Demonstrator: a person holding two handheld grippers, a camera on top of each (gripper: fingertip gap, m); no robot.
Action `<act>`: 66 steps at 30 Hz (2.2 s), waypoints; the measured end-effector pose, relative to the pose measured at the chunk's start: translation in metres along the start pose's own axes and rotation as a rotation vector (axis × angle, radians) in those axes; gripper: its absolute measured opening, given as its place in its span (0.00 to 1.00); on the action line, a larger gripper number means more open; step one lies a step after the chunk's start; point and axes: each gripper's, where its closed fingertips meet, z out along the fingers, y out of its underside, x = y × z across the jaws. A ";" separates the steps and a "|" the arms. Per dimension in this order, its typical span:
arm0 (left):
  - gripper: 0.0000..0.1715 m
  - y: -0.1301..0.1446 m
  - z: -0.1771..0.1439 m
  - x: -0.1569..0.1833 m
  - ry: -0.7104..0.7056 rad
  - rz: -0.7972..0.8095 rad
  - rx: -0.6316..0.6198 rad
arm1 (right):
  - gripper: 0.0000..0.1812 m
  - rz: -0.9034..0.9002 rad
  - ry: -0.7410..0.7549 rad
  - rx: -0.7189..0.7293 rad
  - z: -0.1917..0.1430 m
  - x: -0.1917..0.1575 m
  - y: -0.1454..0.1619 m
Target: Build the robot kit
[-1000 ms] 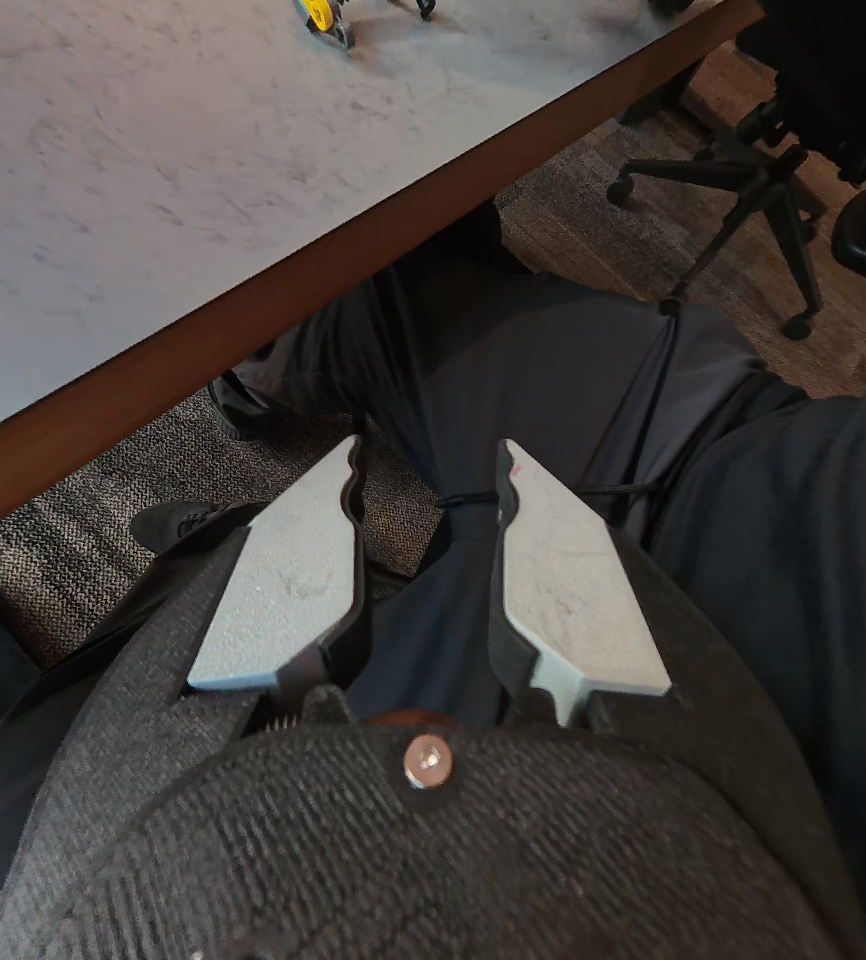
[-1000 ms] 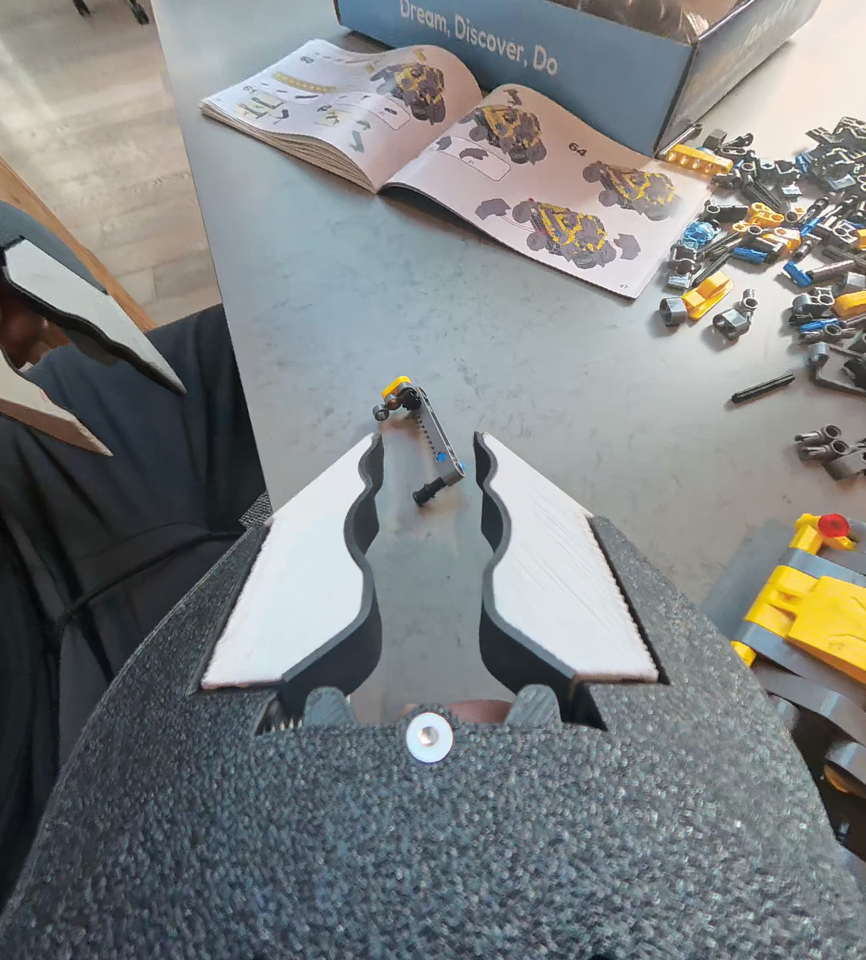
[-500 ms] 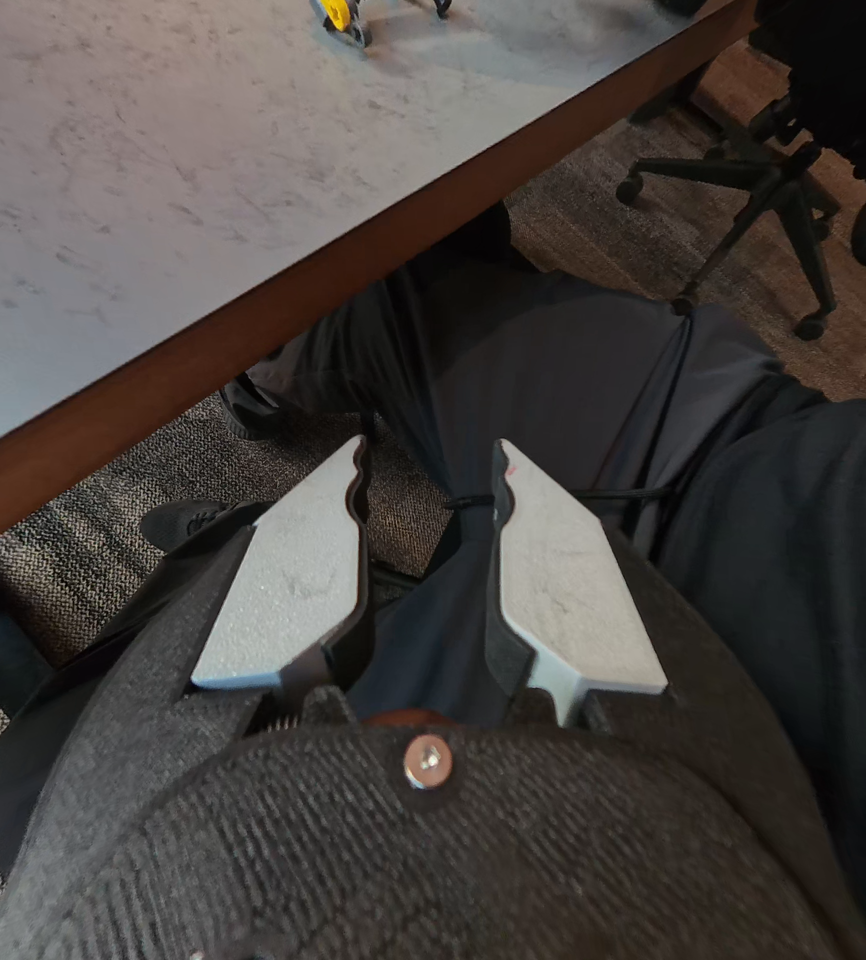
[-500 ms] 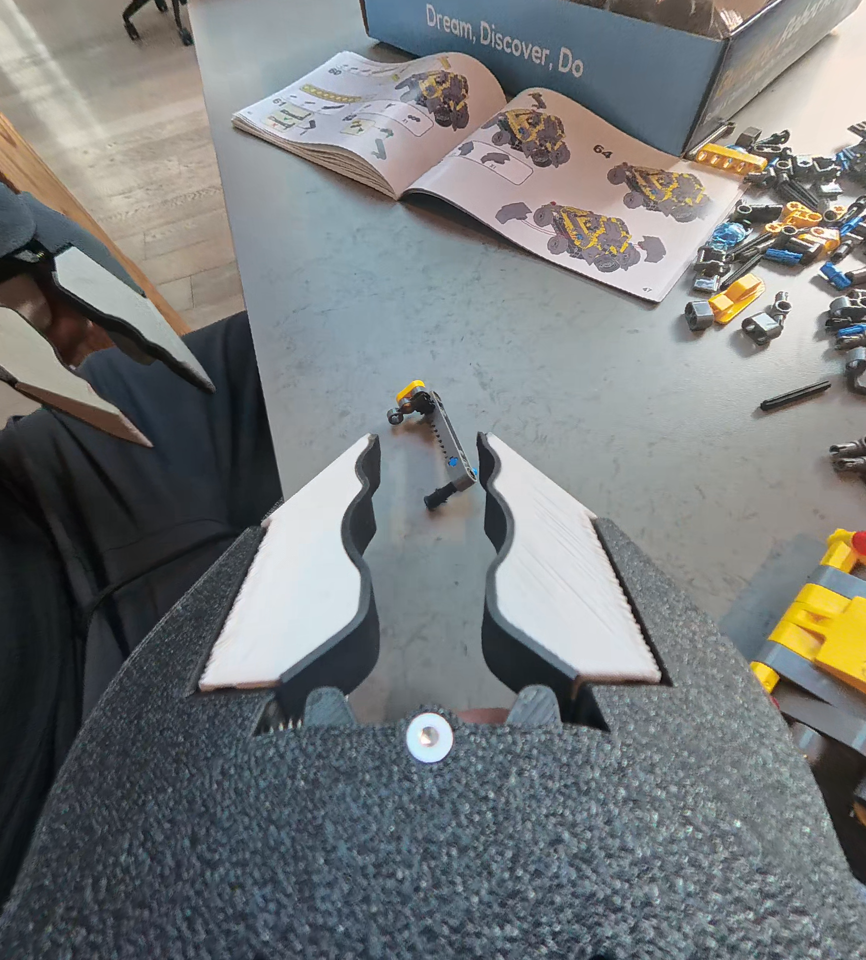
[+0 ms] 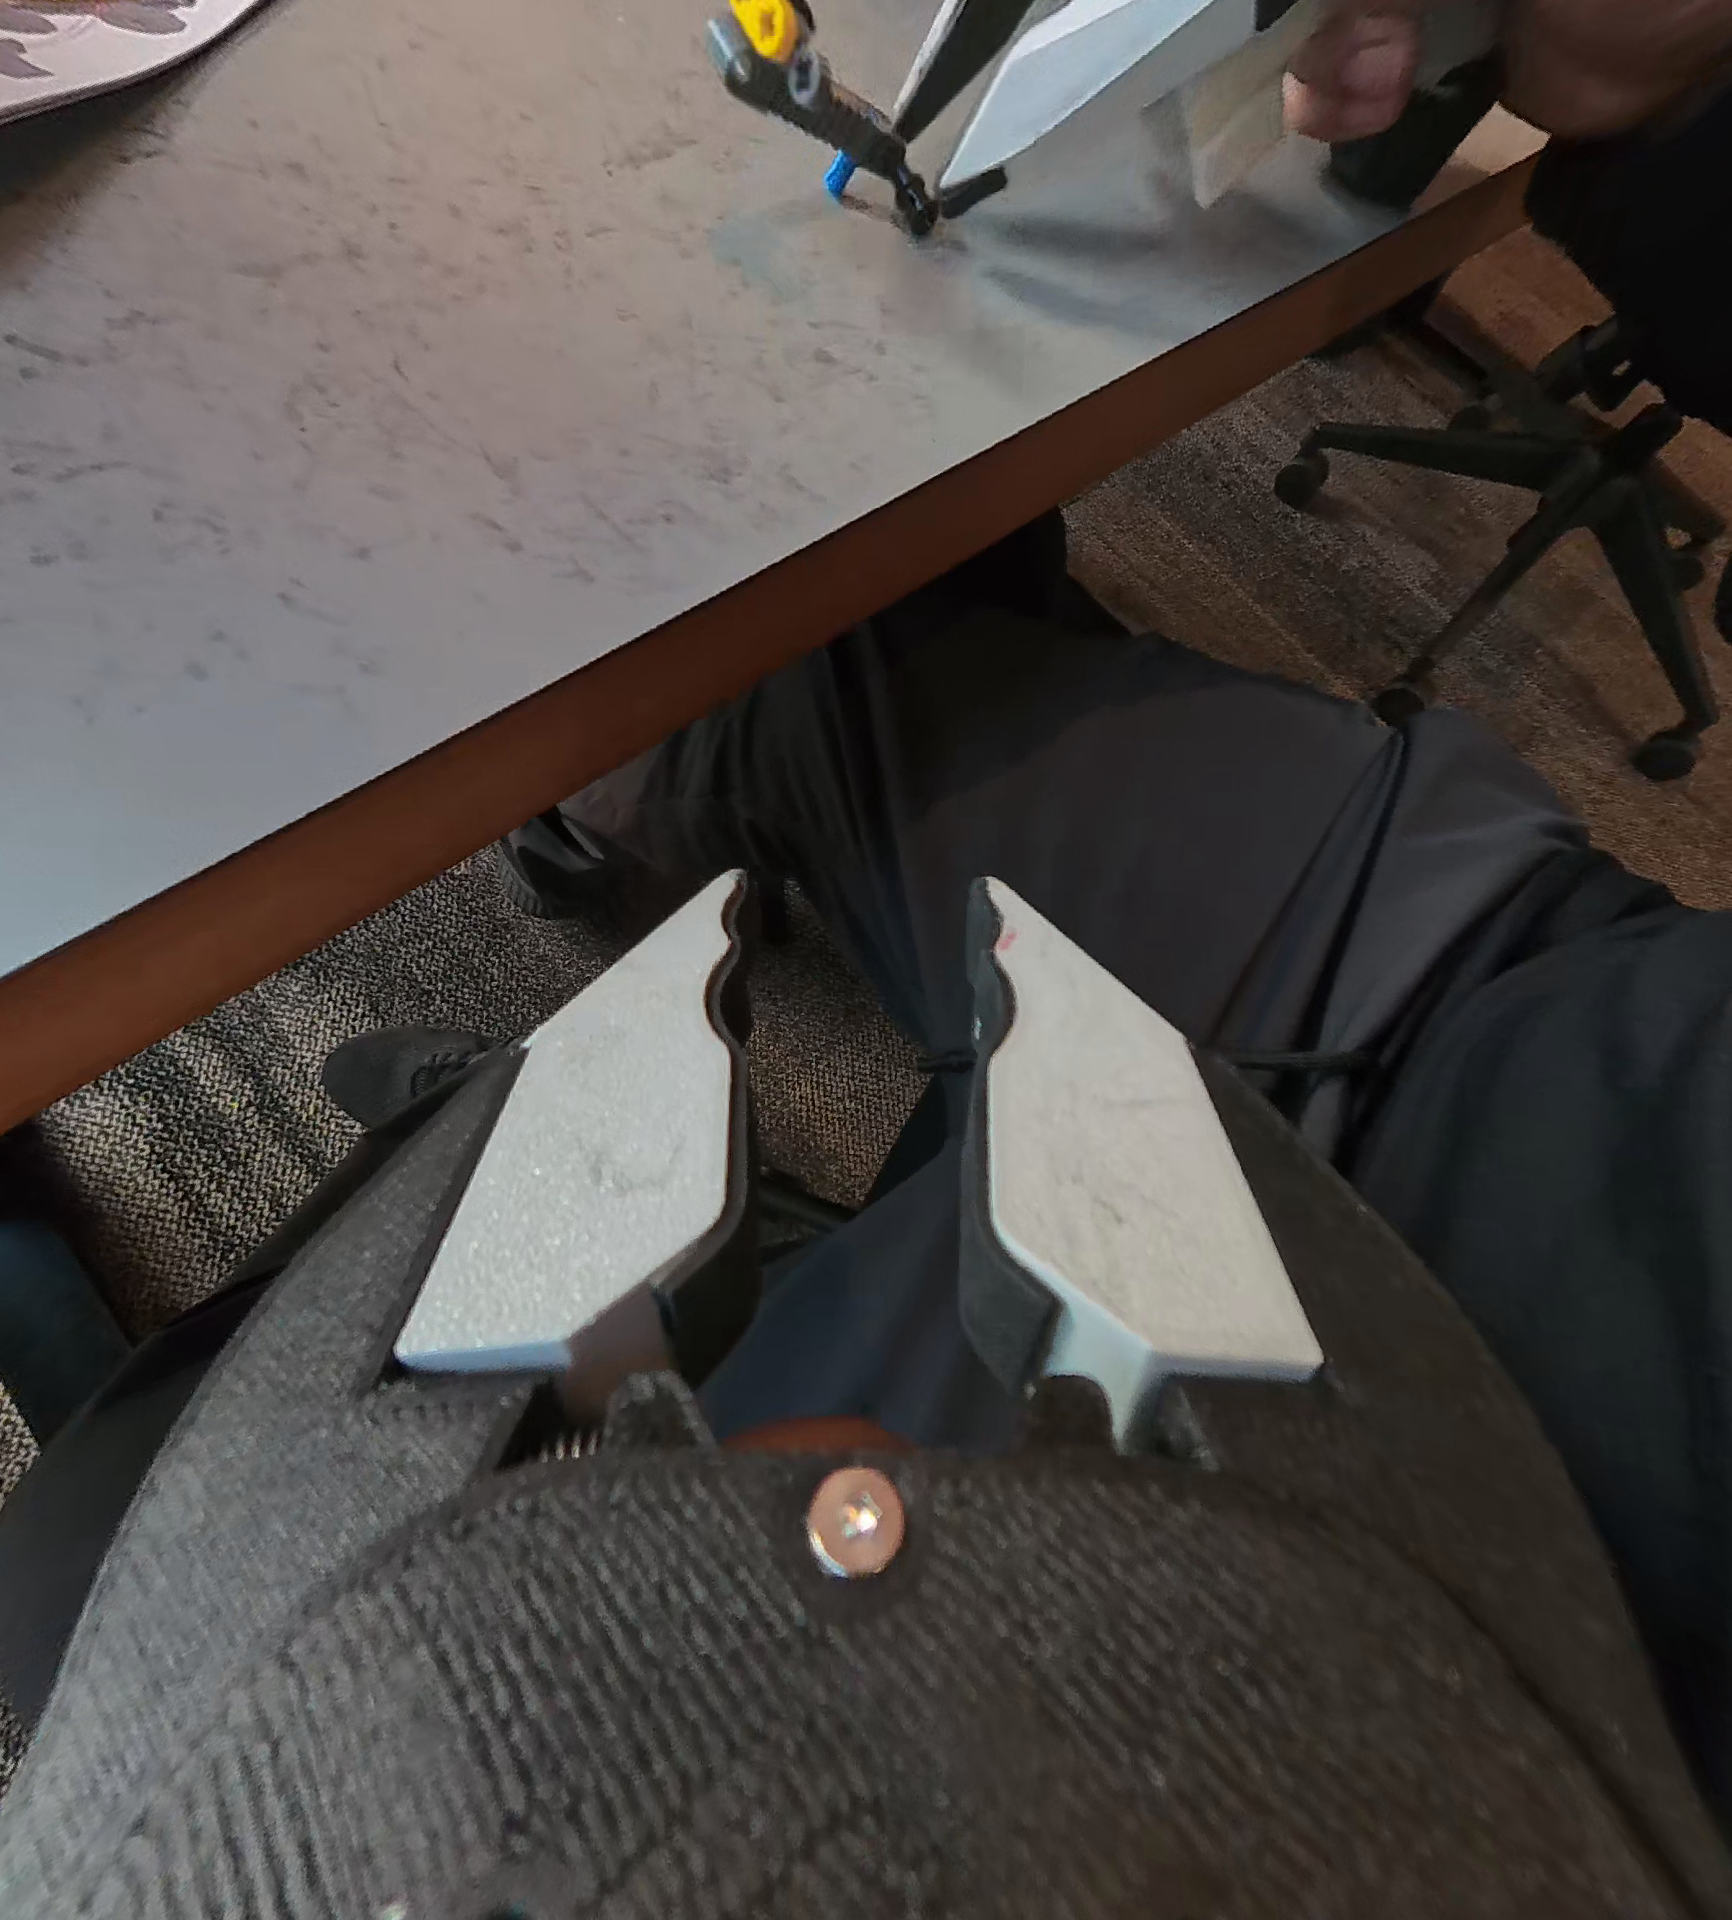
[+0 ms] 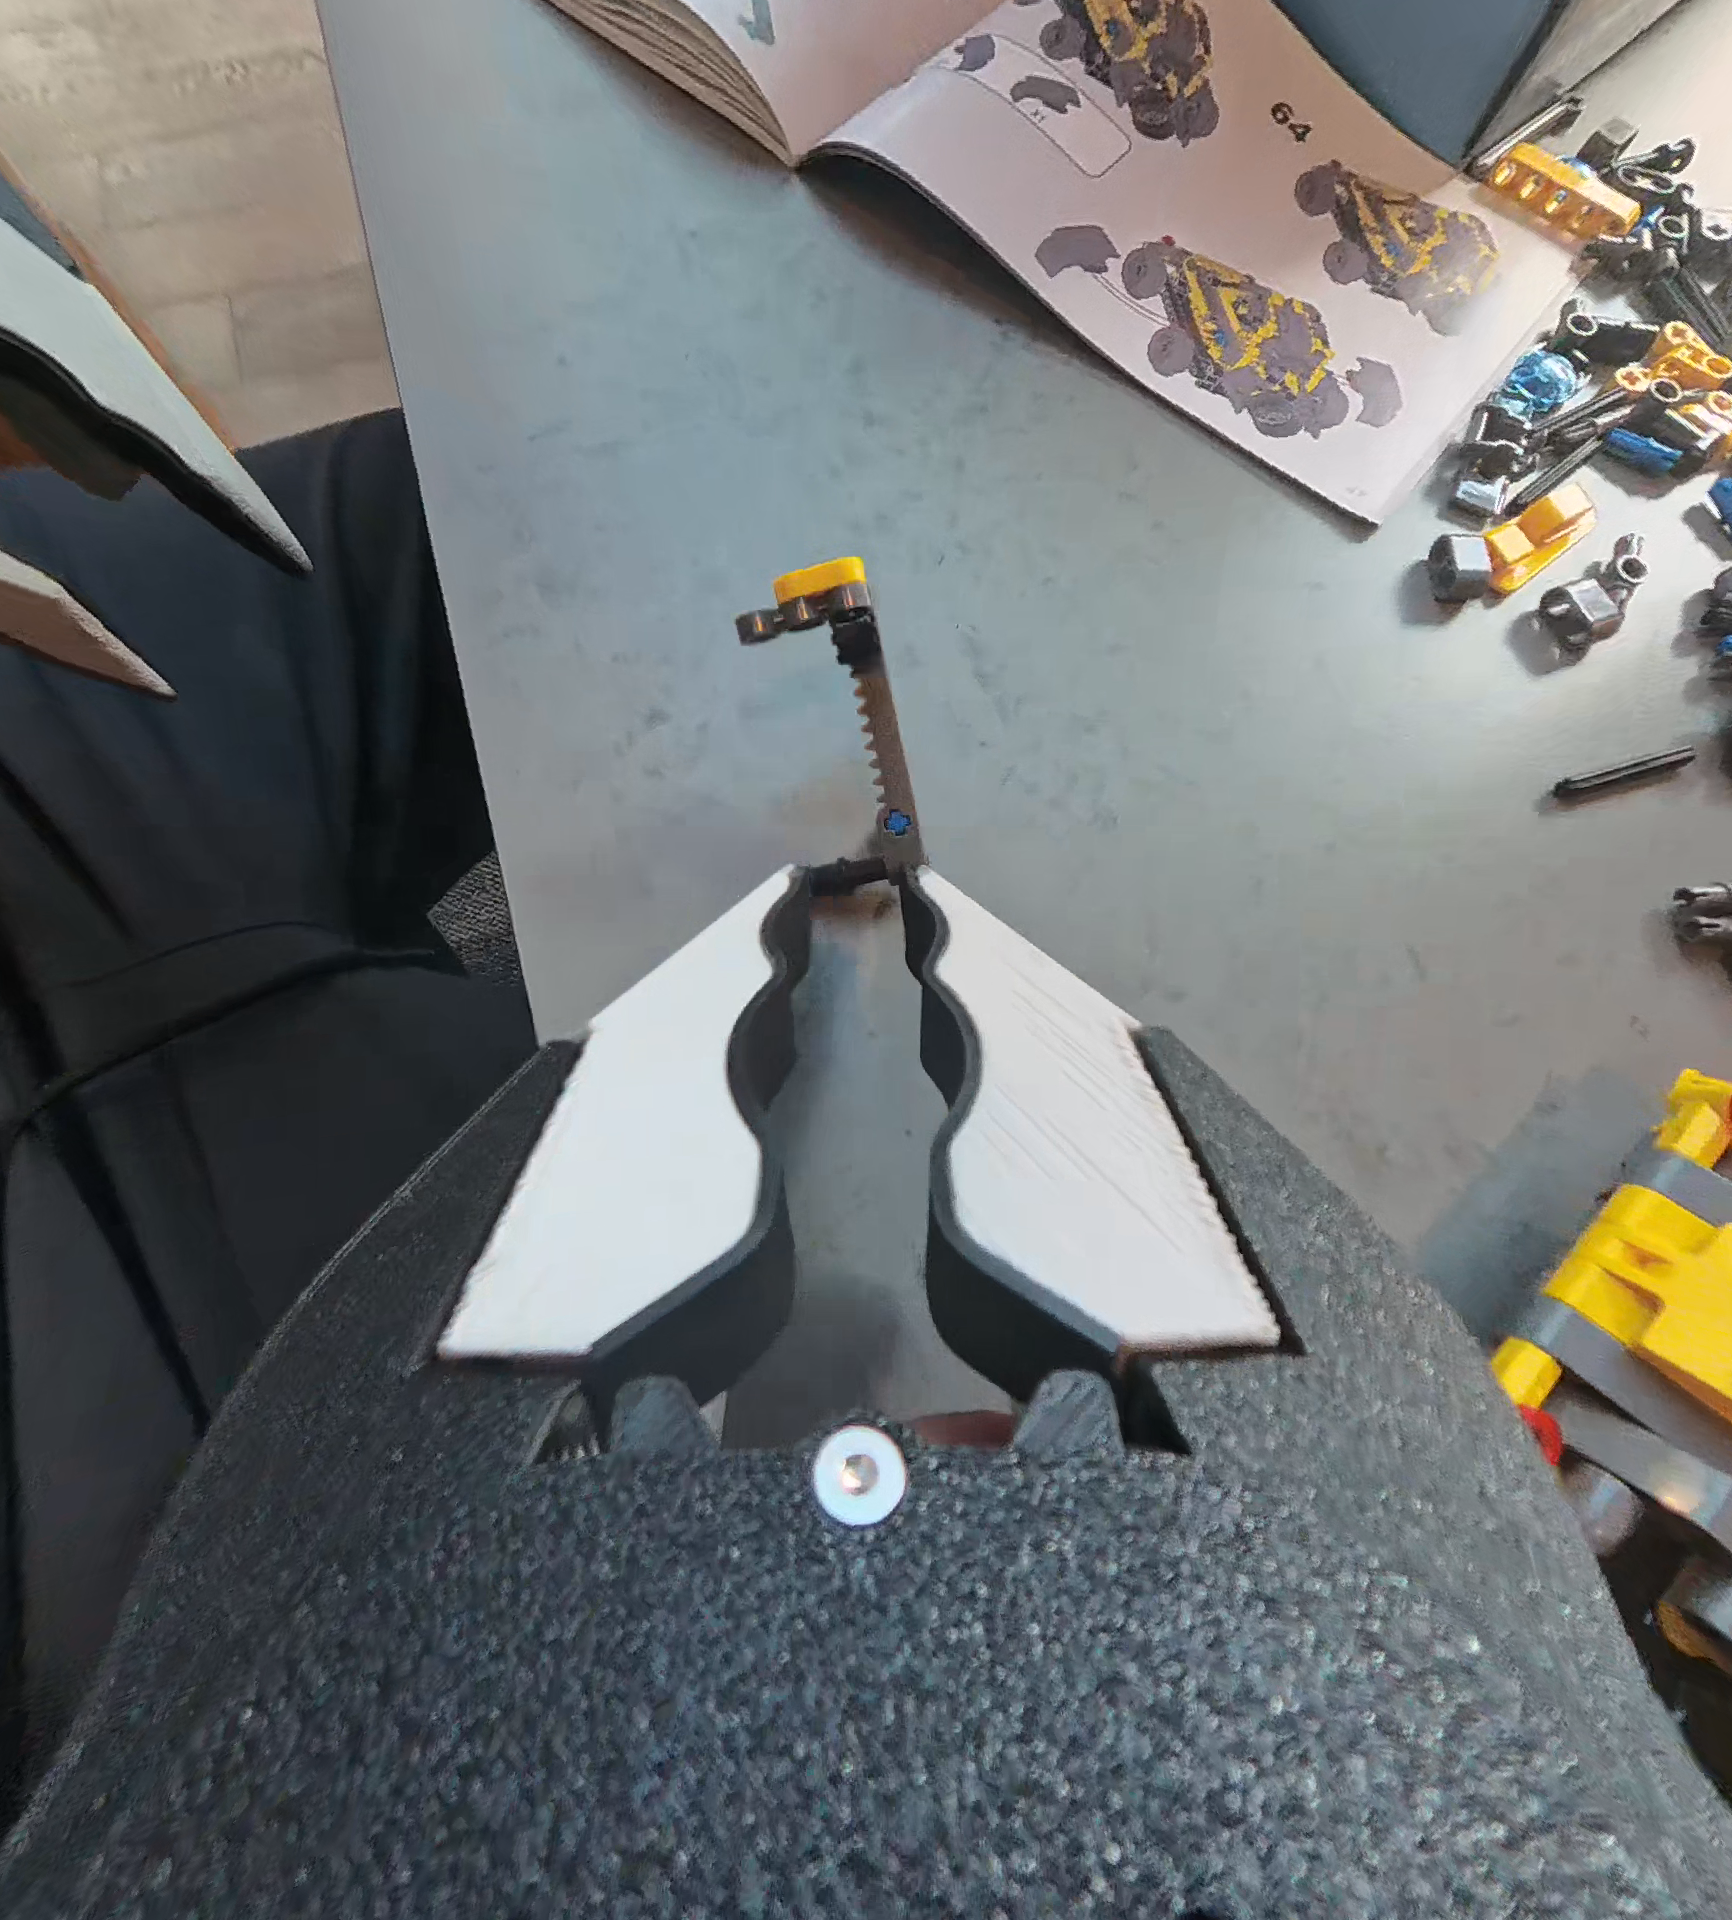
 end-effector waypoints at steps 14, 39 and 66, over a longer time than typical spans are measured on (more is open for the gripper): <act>0.22 0.007 0.001 -0.003 -0.002 0.003 -0.021 | 0.16 0.050 -0.068 0.122 -0.010 -0.001 -0.017; 0.21 0.010 -0.002 -0.010 -0.024 0.070 -0.032 | 0.17 0.099 -0.118 0.183 -0.017 -0.001 -0.023; 0.22 -0.036 0.000 -0.023 0.075 0.011 0.249 | 0.08 0.085 -0.067 0.710 -0.079 0.014 -0.070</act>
